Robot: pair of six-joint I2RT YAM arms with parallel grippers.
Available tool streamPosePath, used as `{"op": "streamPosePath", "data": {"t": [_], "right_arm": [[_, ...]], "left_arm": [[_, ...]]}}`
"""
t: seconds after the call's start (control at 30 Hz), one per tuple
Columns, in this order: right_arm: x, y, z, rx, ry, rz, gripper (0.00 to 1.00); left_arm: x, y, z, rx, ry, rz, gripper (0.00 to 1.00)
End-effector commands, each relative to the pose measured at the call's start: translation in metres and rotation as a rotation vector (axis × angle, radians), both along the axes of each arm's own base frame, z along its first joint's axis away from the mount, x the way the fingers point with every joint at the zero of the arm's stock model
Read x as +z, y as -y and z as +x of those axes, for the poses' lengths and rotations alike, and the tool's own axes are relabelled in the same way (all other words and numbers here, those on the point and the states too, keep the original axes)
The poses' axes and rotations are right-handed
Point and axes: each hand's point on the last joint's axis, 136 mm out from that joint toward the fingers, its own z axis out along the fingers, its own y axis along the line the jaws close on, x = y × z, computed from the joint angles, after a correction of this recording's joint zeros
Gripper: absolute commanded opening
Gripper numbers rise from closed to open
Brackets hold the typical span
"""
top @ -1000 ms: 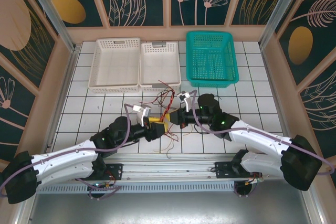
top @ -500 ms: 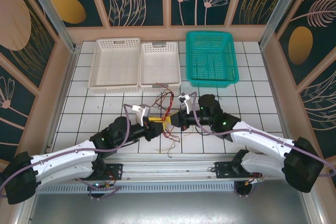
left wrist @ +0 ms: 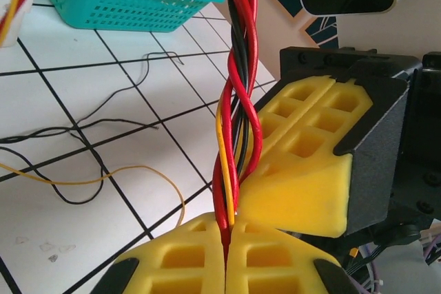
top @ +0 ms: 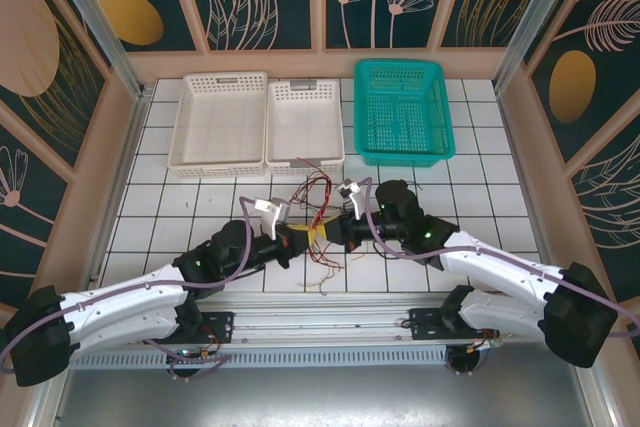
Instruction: Untangle the cables
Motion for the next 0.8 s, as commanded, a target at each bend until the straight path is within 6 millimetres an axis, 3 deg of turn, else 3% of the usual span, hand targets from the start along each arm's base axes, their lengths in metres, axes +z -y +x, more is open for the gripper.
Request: {"op": "streamPosePath", "data": {"t": [0.0,0.3,0.47,0.67,0.77], "right_arm": [[0.015,0.003,-0.004,0.01,0.057,0.017,0.0],[0.012,0.014,0.001,-0.03,0.06,-0.01,0.0],[0.012,0.036,0.021,-0.155,0.062,-0.042,0.0],[0.031,0.07,0.04,-0.284,0.061,0.033,0.0],[0.038,0.064,0.032,-0.214,0.054,0.083,0.0]], "left_arm": [[0.014,-0.008,0.007,0.051,0.038,-0.011,0.0],[0.009,-0.021,0.008,0.103,0.034,0.003,0.0],[0.006,-0.037,0.016,0.176,0.047,0.073,0.0],[-0.015,-0.046,0.021,0.215,0.021,0.222,0.0],[-0.029,-0.04,0.023,0.199,-0.009,0.273,0.0]]}}
